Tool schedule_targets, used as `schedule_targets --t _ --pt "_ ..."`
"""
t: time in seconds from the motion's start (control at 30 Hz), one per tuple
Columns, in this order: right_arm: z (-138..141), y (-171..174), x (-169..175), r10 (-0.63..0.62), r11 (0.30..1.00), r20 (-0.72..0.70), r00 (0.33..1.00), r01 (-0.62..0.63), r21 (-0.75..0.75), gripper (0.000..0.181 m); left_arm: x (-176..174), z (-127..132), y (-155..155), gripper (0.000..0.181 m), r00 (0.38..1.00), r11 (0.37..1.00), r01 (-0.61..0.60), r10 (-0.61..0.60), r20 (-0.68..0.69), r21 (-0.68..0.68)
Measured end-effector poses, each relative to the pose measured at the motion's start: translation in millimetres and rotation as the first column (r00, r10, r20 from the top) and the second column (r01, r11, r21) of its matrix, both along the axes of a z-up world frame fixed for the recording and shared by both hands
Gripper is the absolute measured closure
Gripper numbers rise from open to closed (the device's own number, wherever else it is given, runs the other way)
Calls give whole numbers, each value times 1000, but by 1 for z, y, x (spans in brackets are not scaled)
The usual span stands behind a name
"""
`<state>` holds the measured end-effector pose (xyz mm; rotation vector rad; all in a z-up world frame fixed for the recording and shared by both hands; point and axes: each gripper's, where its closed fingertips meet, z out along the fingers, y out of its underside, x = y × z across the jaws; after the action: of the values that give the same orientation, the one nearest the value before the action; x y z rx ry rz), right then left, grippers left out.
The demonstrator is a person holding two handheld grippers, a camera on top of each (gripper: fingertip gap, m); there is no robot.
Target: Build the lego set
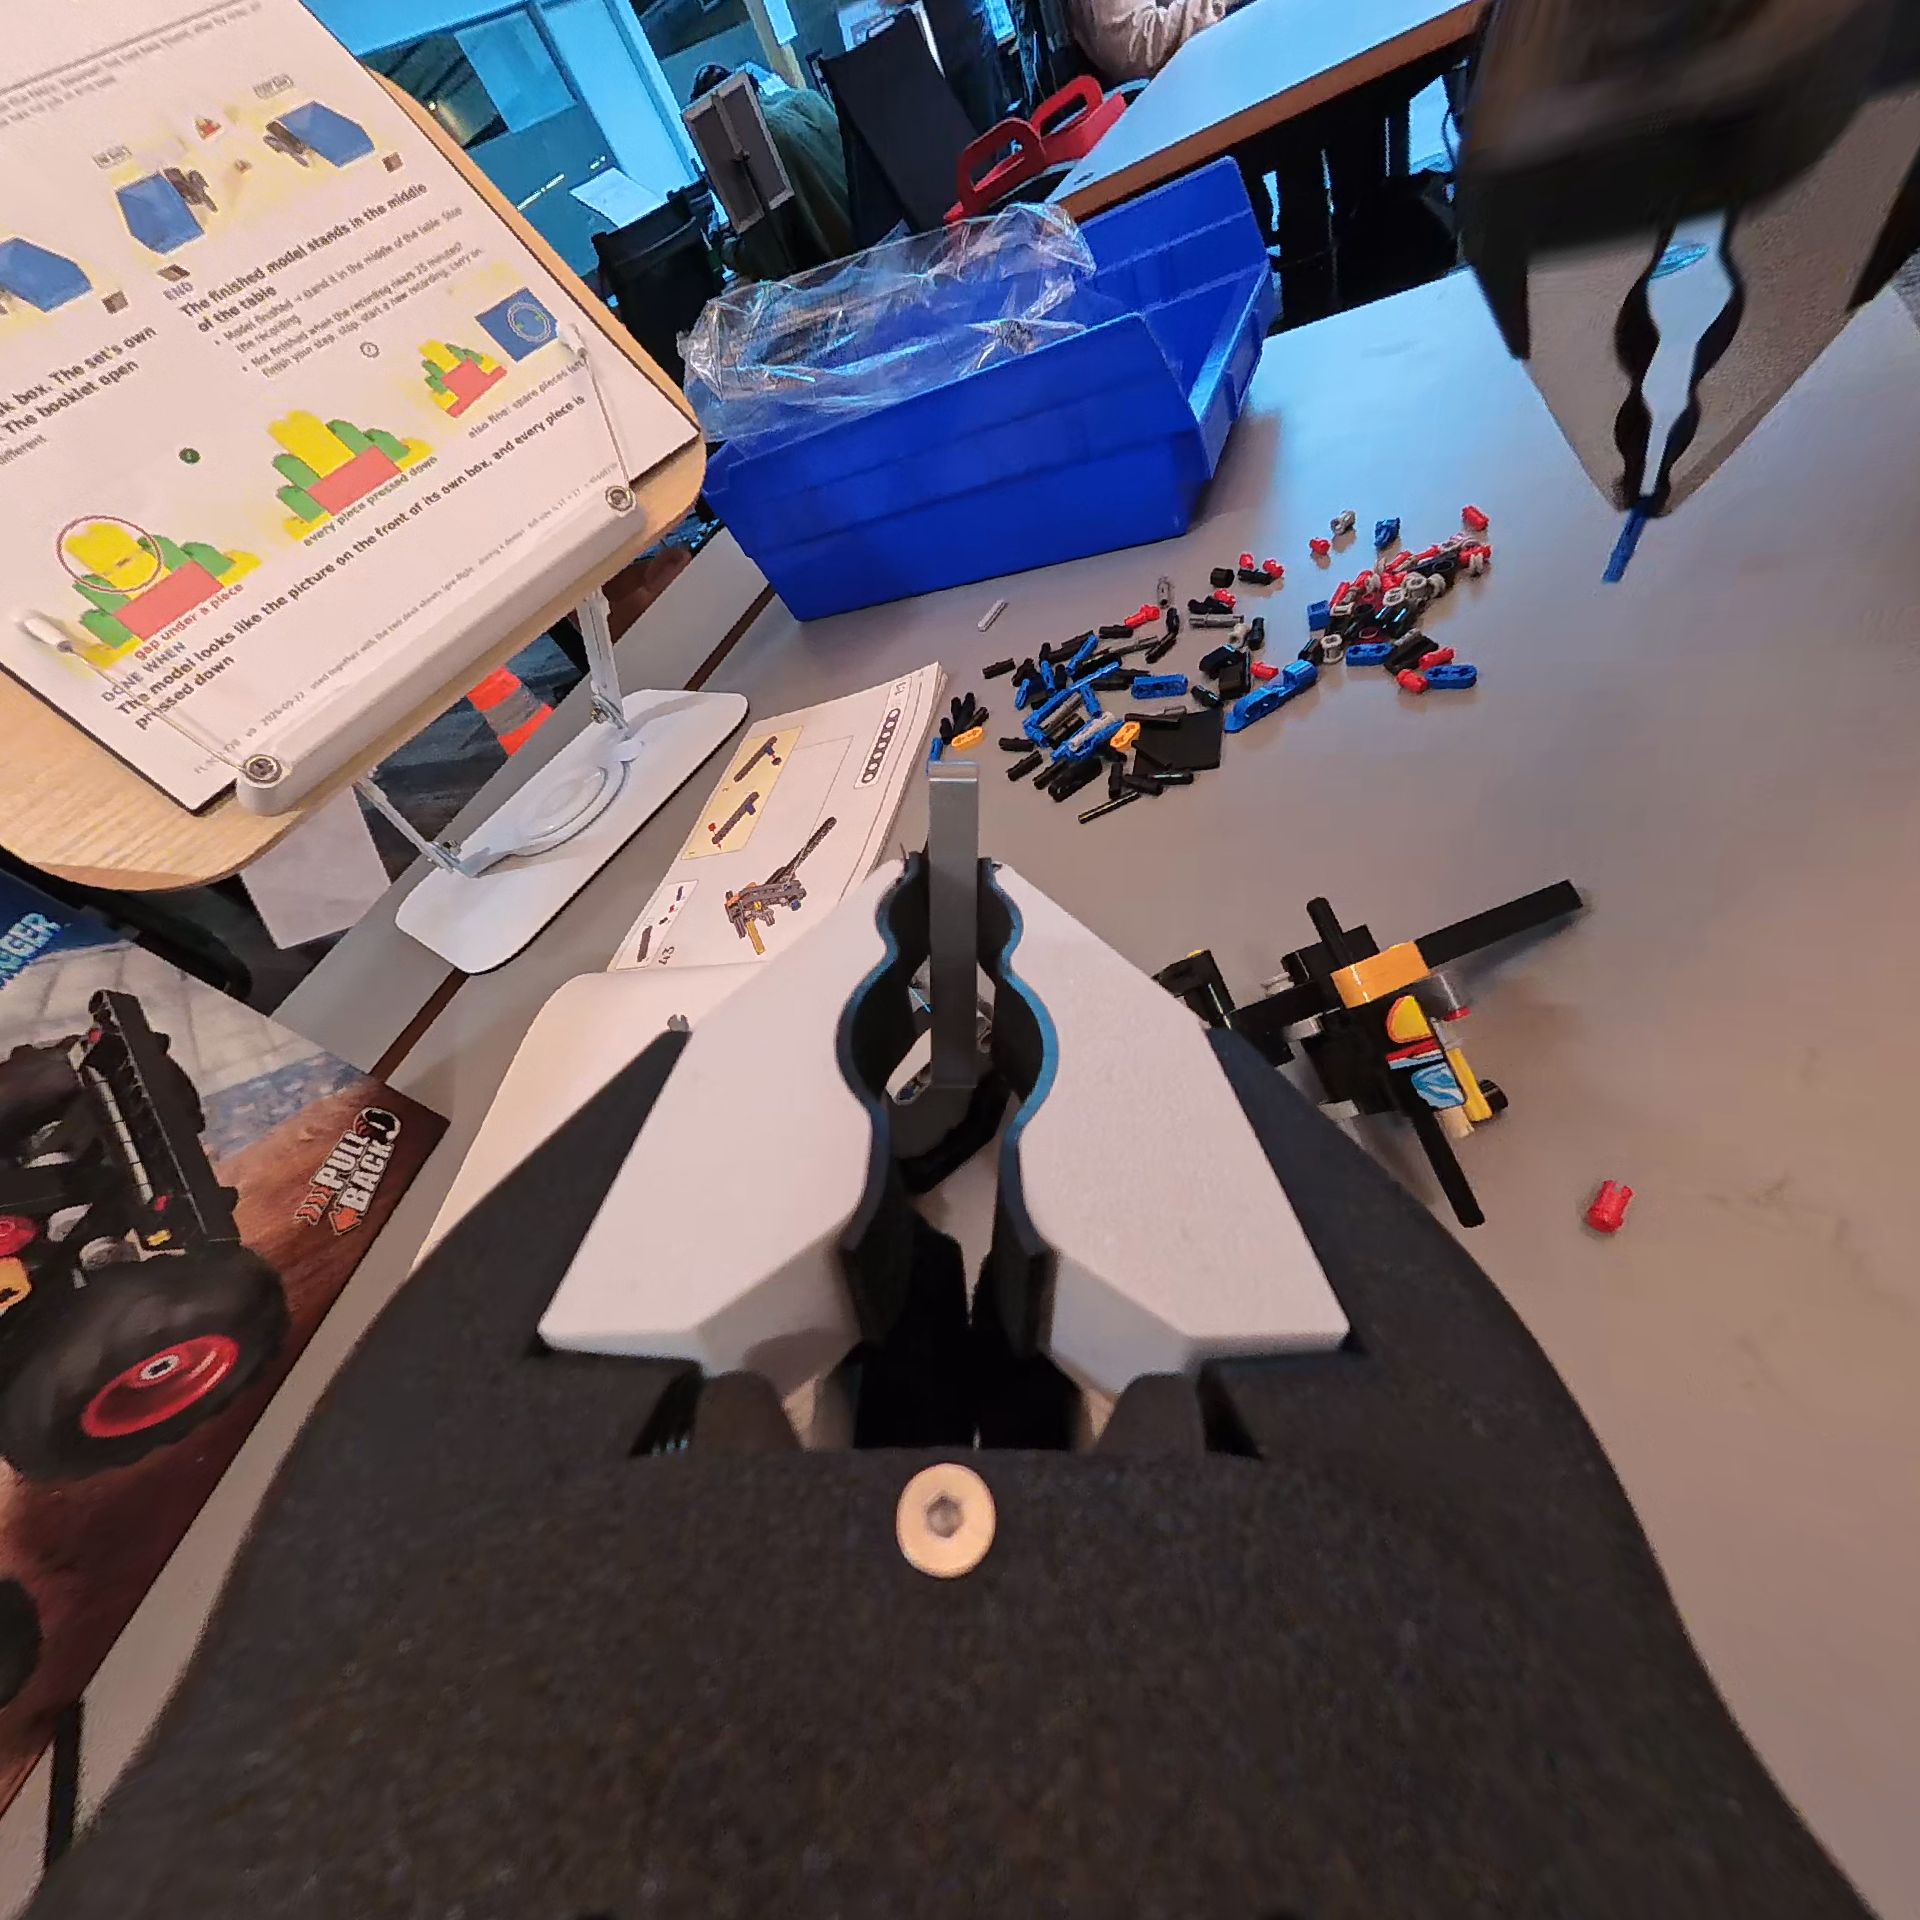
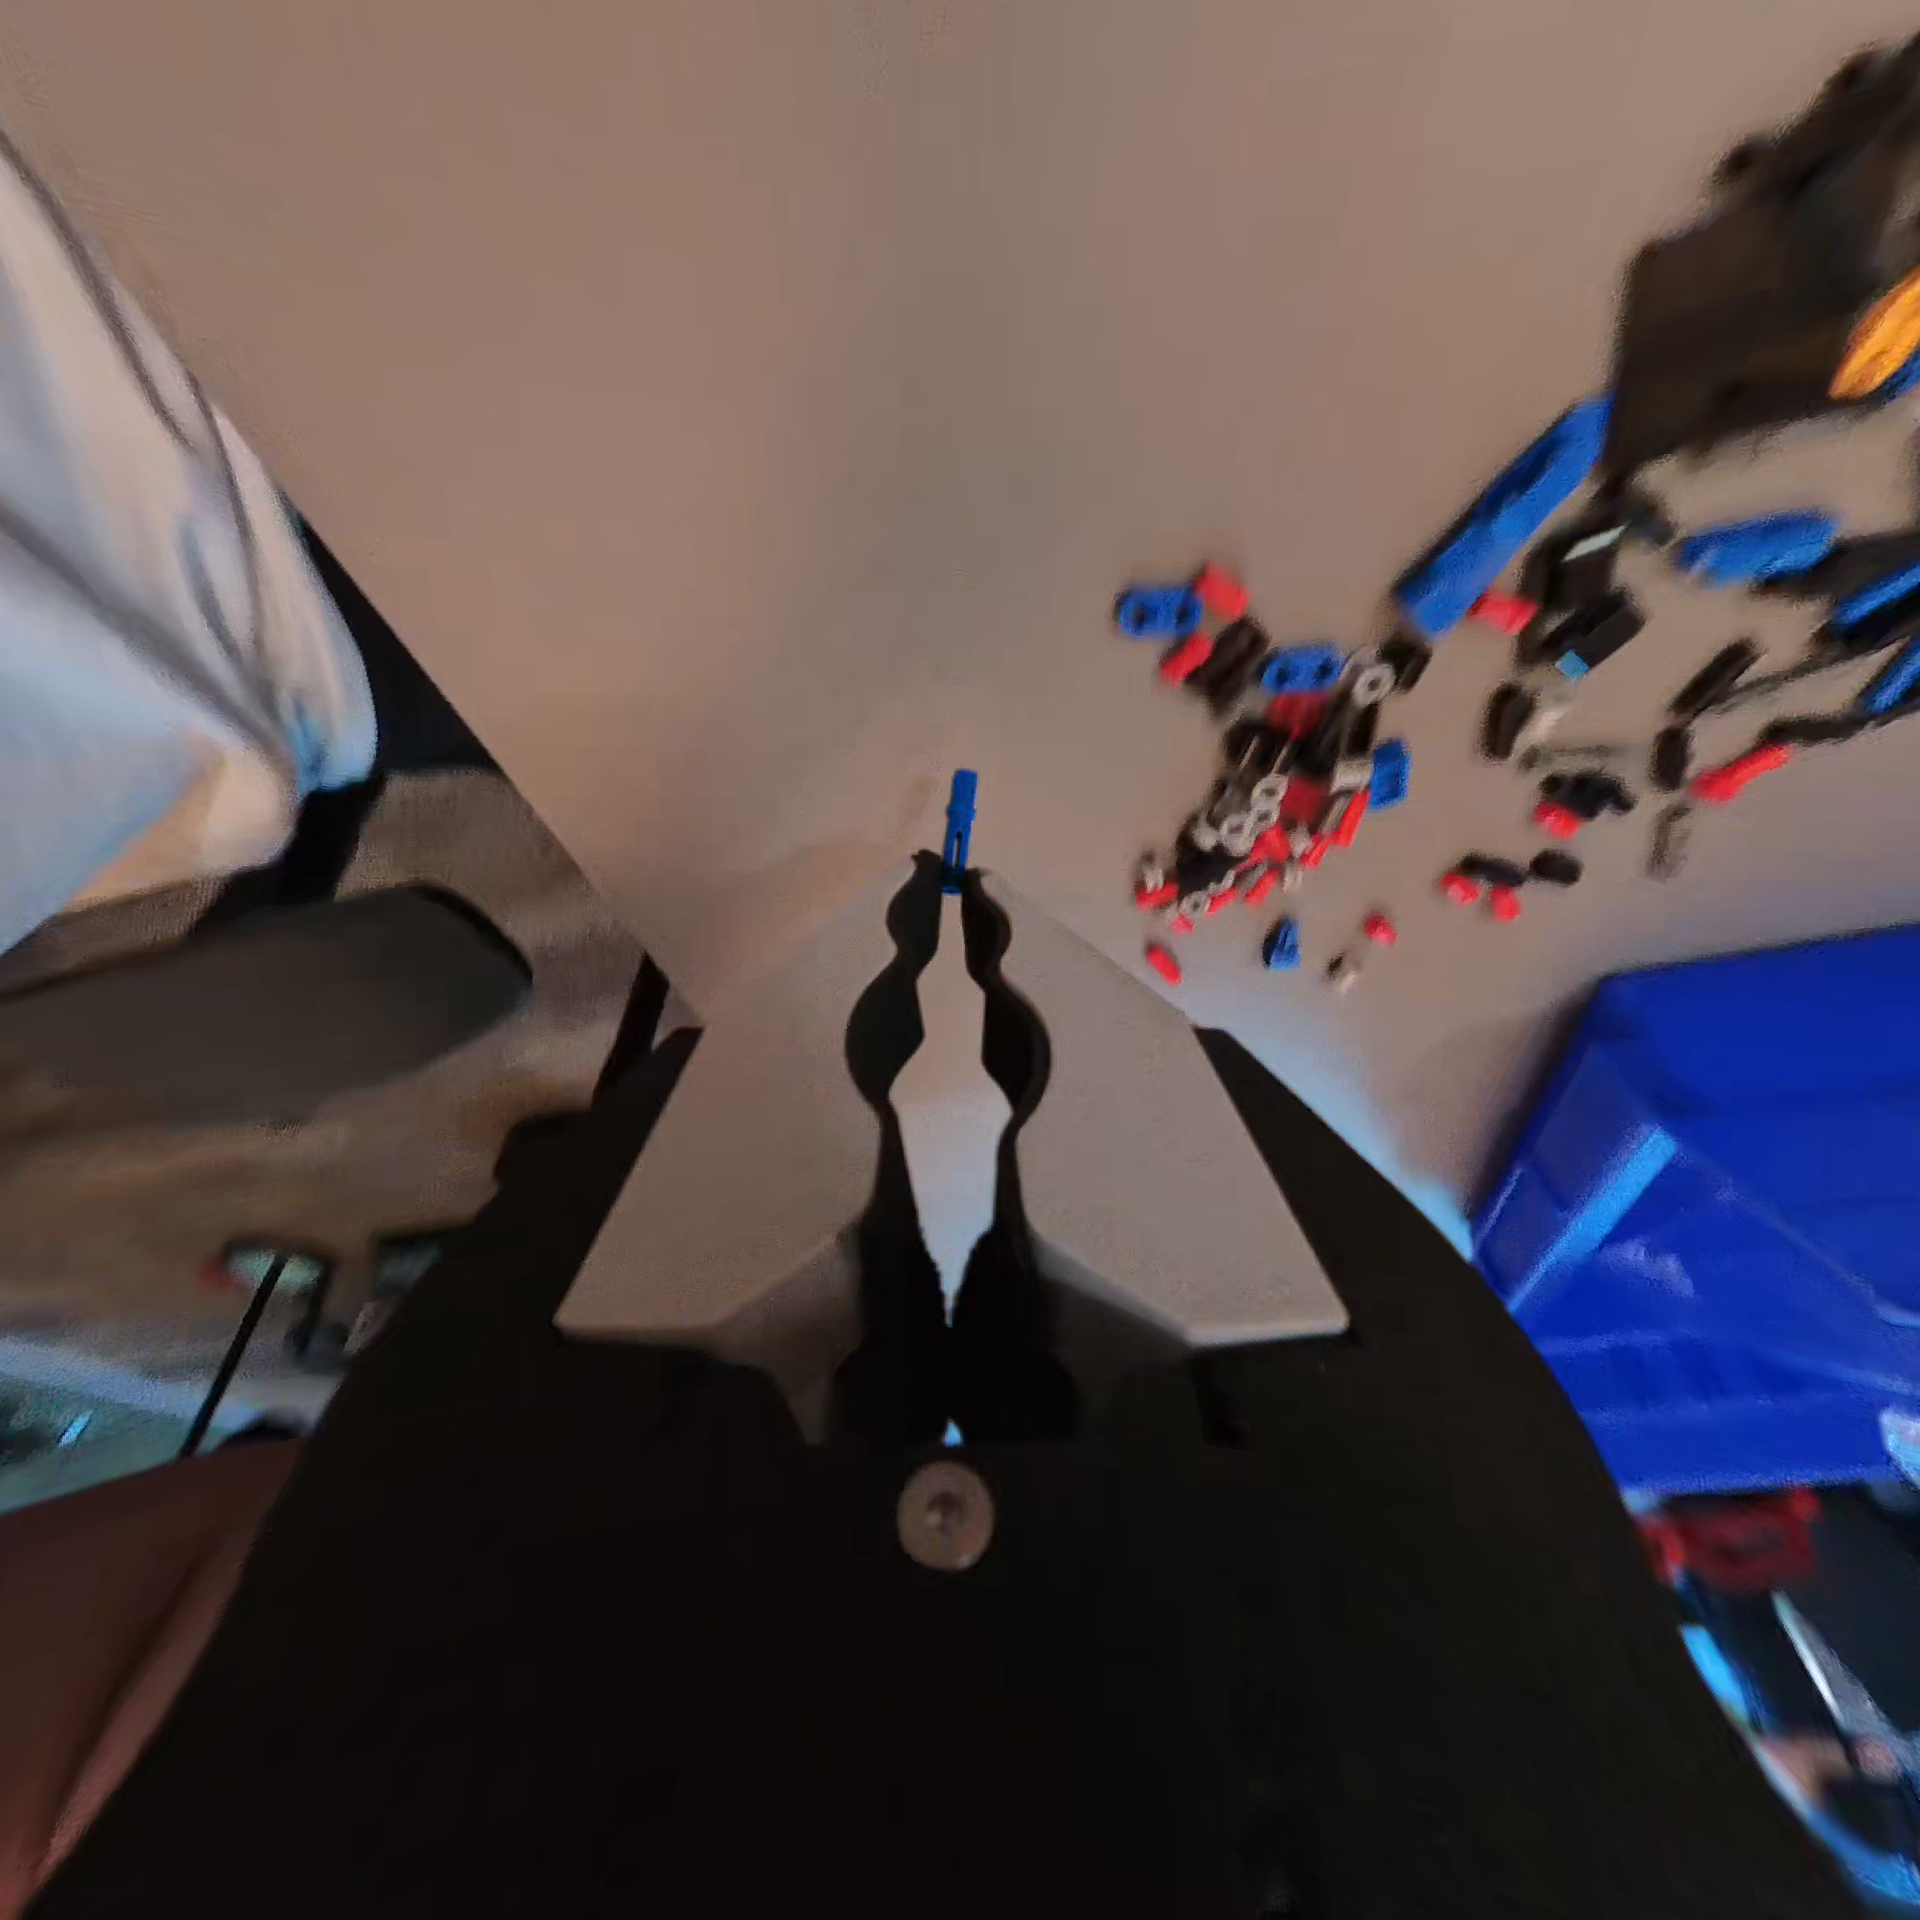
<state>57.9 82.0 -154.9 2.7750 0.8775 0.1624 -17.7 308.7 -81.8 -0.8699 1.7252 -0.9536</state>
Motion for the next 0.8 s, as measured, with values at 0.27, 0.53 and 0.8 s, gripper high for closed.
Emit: schedule_targets --t 0.27,0.53,0.8 --pt "-9 -35 14 -2 943 147 989 51 -329 178 -1 -1 -4 175 1000 1000 8 -8 -3 19" --pt "-11 -48 31 31 891 236 971 80 -447 178 0 -4 -2 175 1000 1000 3 -3 -12 28" --pt "-14 -48 41 69 879 257 964 63 -473 178 1 -6 1 175 1000 1000 -3 3 -19 28"
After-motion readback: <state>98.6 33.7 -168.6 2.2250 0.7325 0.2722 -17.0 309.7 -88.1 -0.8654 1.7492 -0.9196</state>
